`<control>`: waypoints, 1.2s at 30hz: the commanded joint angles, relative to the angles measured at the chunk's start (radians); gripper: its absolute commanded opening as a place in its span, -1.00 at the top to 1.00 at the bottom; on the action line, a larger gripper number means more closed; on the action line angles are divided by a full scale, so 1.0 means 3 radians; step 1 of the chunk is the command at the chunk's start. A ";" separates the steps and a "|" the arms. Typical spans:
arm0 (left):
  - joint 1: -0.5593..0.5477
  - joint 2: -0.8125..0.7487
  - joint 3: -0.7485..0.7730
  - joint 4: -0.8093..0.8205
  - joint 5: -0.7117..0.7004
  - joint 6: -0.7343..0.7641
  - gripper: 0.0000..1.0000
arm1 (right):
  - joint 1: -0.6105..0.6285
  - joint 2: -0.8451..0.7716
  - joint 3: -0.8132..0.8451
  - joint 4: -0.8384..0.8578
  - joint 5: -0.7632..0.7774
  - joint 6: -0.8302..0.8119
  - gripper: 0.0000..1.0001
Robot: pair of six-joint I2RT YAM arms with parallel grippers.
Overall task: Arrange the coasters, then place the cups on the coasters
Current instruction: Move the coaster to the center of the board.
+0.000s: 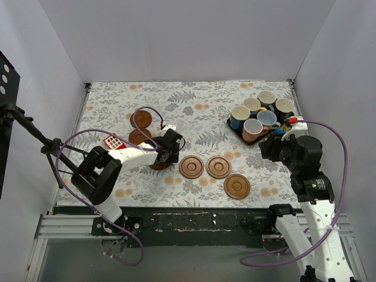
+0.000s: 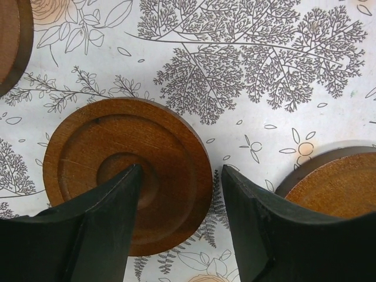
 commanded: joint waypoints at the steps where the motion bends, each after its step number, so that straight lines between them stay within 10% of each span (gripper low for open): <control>1: 0.0060 -0.0017 -0.0129 -0.0004 -0.0081 -0.0143 -0.10 | -0.0001 -0.0033 0.0040 0.0032 -0.0025 -0.0015 -0.15; 36: 0.0663 -0.0897 -0.0927 -0.0326 0.0026 -0.0864 0.10 | 0.0004 -0.0104 0.0014 0.0017 -0.0035 -0.0004 -0.15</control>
